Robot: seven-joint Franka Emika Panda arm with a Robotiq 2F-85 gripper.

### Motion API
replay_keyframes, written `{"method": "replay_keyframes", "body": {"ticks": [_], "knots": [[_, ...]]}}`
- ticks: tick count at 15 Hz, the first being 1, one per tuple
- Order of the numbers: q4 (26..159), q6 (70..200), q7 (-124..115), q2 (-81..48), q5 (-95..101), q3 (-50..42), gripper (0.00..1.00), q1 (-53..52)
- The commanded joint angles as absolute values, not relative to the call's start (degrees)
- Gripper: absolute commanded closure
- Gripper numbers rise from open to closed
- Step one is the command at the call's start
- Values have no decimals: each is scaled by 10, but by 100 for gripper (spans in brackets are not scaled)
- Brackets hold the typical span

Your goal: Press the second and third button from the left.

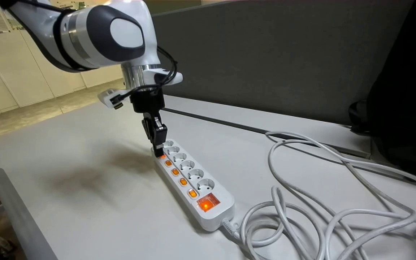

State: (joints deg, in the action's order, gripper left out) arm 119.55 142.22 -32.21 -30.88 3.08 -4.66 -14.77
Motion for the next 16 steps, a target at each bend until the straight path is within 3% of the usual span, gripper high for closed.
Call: {"method": "replay_keyframes", "body": {"ticks": [1, 5, 11, 16], "knots": [[1158, 1388, -415, -357, 95, -86, 100, -203], [1134, 1332, -459, -370, 136, -77, 100, -218], [1128, 1247, -386, -329, 68, -24, 100, -161], [1156, 1249, -308, -266, 21, -6, 100, -128]]}}
